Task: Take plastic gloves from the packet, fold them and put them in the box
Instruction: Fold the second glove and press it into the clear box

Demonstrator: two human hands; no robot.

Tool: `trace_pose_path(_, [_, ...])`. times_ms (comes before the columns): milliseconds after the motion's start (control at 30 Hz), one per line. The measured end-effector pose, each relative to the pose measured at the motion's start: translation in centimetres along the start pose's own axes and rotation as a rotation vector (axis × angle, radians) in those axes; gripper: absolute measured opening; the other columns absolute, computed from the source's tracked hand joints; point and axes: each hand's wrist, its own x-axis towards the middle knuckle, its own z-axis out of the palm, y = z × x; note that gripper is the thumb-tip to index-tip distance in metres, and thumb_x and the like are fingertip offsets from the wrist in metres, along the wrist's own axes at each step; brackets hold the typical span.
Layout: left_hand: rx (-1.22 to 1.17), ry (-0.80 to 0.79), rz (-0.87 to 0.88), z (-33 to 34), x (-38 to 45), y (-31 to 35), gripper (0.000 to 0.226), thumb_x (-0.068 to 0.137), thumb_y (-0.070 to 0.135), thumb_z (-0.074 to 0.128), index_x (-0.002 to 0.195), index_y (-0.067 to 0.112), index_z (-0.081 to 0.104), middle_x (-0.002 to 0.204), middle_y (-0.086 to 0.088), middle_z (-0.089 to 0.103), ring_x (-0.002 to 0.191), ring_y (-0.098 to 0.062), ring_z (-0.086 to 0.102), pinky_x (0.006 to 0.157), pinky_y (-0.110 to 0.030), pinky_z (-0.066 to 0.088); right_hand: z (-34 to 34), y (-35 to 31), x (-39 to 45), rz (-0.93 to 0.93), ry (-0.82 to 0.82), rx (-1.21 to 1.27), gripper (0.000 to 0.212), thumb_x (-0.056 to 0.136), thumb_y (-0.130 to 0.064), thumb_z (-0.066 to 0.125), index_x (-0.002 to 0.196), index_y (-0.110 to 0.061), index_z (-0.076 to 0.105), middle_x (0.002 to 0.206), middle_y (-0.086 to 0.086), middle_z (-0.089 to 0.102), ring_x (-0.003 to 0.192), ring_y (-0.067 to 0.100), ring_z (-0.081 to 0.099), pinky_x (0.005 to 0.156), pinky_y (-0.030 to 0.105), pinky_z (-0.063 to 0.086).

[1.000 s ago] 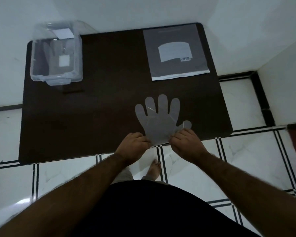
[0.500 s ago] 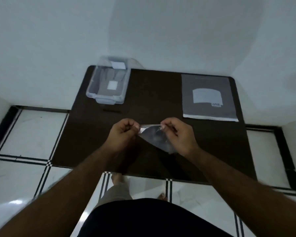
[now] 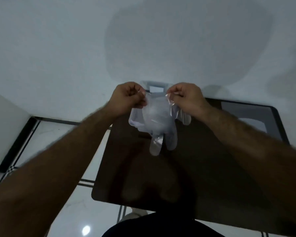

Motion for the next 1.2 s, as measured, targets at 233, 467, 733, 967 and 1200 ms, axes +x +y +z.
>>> trace_pose_path(233, [0.167, -0.006, 0.131, -3.0, 10.3, 1.1, 0.003, 0.101, 0.005, 0.070, 0.098, 0.004, 0.072, 0.092, -0.020, 0.080, 0.083, -0.028, 0.081, 0.086, -0.050, 0.067, 0.5, -2.0, 9.8, 0.038, 0.091, -0.109, 0.007, 0.099, -0.012, 0.074, 0.102, -0.011, 0.081, 0.092, -0.007, 0.080, 0.089, 0.013, 0.079, 0.093, 0.042, 0.065])
trace_pose_path(467, [0.450, 0.077, 0.345, -3.5, 13.4, 0.4, 0.008, 0.103, 0.018, 0.066, 0.104, 0.013, 0.072, 0.090, 0.001, 0.078, 0.083, -0.016, 0.076, 0.084, -0.041, 0.063, 1.2, -2.1, 12.5, -0.011, 0.121, -0.165, 0.007, 0.102, -0.018, 0.074, 0.103, -0.014, 0.080, 0.091, -0.004, 0.081, 0.081, 0.011, 0.078, 0.088, 0.041, 0.066])
trace_pose_path(733, [0.559, 0.149, 0.574, -4.2, 9.3, -1.7, 0.013, 0.108, 0.020, 0.064, 0.112, 0.011, 0.072, 0.097, 0.002, 0.076, 0.085, -0.015, 0.071, 0.075, -0.022, 0.057, 0.9, -0.2, 8.8, -0.215, 0.085, -0.197, 0.016, 0.105, -0.018, 0.072, 0.115, -0.010, 0.081, 0.107, -0.004, 0.080, 0.096, -0.004, 0.072, 0.087, 0.013, 0.056])
trace_pose_path(967, [0.762, 0.008, 0.572, -4.6, 8.4, -6.5, 0.018, 0.109, 0.021, 0.064, 0.122, 0.011, 0.070, 0.099, -0.005, 0.080, 0.083, -0.027, 0.075, 0.073, -0.035, 0.060, 3.3, 5.0, 7.9, -0.204, -0.110, -0.320, 0.022, 0.106, -0.028, 0.068, 0.121, -0.017, 0.079, 0.113, -0.008, 0.080, 0.099, 0.004, 0.073, 0.087, 0.018, 0.057])
trace_pose_path(1200, [0.906, -0.131, 0.513, -4.3, 9.8, -11.3, 0.033, 0.108, 0.031, 0.055, 0.130, 0.010, 0.070, 0.102, -0.011, 0.080, 0.086, -0.032, 0.076, 0.075, -0.035, 0.056, 6.2, 8.8, 9.2, -0.201, -0.220, -0.477, 0.024, 0.105, -0.029, 0.065, 0.120, -0.017, 0.080, 0.113, -0.001, 0.083, 0.097, 0.013, 0.076, 0.091, 0.021, 0.050])
